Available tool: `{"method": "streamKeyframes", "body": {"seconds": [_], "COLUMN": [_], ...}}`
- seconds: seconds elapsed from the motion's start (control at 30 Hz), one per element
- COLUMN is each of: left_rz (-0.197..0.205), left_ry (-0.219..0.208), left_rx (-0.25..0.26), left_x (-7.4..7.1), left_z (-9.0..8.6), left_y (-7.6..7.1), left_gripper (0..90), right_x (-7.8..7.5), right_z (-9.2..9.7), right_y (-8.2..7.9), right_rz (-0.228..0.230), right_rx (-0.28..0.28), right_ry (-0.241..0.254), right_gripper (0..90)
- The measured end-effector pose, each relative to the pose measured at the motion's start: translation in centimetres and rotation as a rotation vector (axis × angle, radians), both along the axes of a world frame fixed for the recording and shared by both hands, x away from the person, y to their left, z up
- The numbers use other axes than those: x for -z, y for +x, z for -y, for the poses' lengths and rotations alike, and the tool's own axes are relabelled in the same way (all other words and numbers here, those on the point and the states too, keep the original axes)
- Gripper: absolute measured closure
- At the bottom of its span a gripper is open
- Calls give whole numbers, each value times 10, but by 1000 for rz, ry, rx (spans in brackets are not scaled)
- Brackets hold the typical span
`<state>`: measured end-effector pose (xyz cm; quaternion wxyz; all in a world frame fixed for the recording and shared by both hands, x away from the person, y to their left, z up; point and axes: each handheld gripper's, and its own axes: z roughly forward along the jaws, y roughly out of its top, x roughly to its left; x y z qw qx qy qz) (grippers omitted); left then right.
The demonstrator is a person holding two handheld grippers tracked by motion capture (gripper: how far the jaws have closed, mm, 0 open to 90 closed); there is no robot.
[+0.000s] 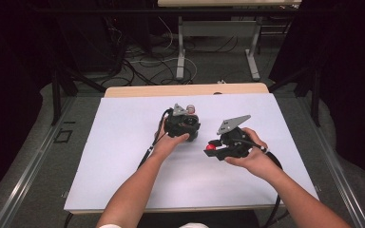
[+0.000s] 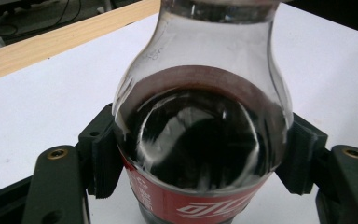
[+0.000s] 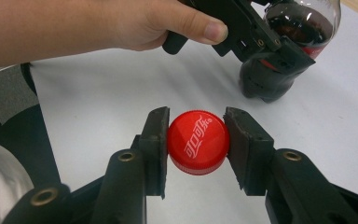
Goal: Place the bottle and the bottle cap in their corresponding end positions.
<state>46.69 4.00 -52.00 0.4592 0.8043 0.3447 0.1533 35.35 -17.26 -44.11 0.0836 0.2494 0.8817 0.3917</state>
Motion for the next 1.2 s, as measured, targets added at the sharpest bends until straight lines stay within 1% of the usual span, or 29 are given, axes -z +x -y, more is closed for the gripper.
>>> {"method": "streamKeyframes", "body": {"seconds": [0.03, 0.07, 0.1, 0.17, 0.2, 0.23, 0.27, 0.37, 0.4, 0.43, 0.5, 0.53, 0.6, 0.63, 0.67, 0.7, 0.73, 0.8, 0.83, 0.87, 0.9, 0.93, 0.97, 1.0, 1.03, 1.07, 1.1, 1.17, 1.2], "left_rz": [8, 8, 8, 25, 21, 19, 18, 5, 7, 3, 0, -3, 2, -13, -15, -33, -29, -38, -33, -42, -39, -39, -52, -54, -52, -58, -61, -71, -64], "left_ry": [0, -8, -1, 9, 17, 15, 15, 7, 0, 5, 4, 4, -12, -16, -31, -31, -36, -58, -61, -71, -84, -86, -106, -105, -98, -111, -111, -133, -133], "left_rx": [2, 2, 9, 14, 14, 15, 9, 16, 13, 6, -2, -3, -10, -11, -13, -14, -13, -14, -16, -17, -19, -16, -19, -26, -24, -30, -29, -35, -59], "left_x": [1, 2, 2, 2, 2, 2, 2, 2, 2, 2, 3, 2, 0, -1, -2, -3, -4, -6, -7, -8, -9, -11, -13, -15, -16, -18, -20, -22, -24], "left_z": [-1, -2, -3, -2, -1, -1, -2, -2, -2, -3, -4, -5, -9, -12, -13, -16, -18, -24, -27, -30, -33, -37, -39, -42, -46, -49, -53, -61, -64], "left_y": [0, -1, -2, -4, -5, -5, -5, -5, -4, -4, -4, -5, -6, -7, -7, -9, -10, -14, -17, -20, -23, -25, -29, -32, -35, -38, -42, -49, -53], "left_gripper": [297, 296, 294, 291, 290, 290, 288, 284, 282, 273, 232, 209, 185, 164, 159, 149, 121, 60, 39, 19, 7, 6, 6, 6, 6, 6, 6, 6, 6], "right_x": [1, 2, 2, 4, 4, 4, 5, 7, 8, 8, 11, 12, 16, 18, 20, 23, 26, 33, 36, 40, 43, 46, 50, 51, 54, 55, 57, 60, 61], "right_z": [0, -1, -1, -3, -4, -4, -6, -9, -10, -11, -13, -15, -18, -20, -22, -24, -26, -32, -34, -37, -39, -42, -44, -46, -48, -50, -52, -55, -56], "right_y": [1, 1, 1, 1, 1, 1, 1, 1, 1, 2, 4, 4, 6, 6, 7, 8, 9, 11, 13, 14, 14, 15, 17, 17, 18, 19, 19, 21, 21], "right_rz": [0, 4, -9, -7, -12, -9, -10, -14, -10, -16, -11, -26, -24, -32, -27, -31, -41, -37, -44, -49, -58, -67, -57, -74, -80, -82, -84, -85, -100], "right_rx": [-5, -5, -4, -2, -7, -13, -11, -12, -15, -16, -18, -16, -12, -18, -14, -20, -24, -19, -32, -37, -37, -36, -38, -35, -34, -36, -39, -39, -32], "right_ry": [-6, 3, -2, -4, -3, -11, -9, -10, -10, -18, -23, -34, -39, -49, -52, -54, -65, -77, -85, -86, -90, -93, -92, -110, -115, -116, -116, -102, -100], "right_gripper": [610, 609, 610, 609, 610, 610, 610, 609, 609, 609, 609, 610, 610, 610, 610, 610, 610, 609, 609, 610, 609, 609, 609, 609, 609, 609, 609, 608, 609]}}
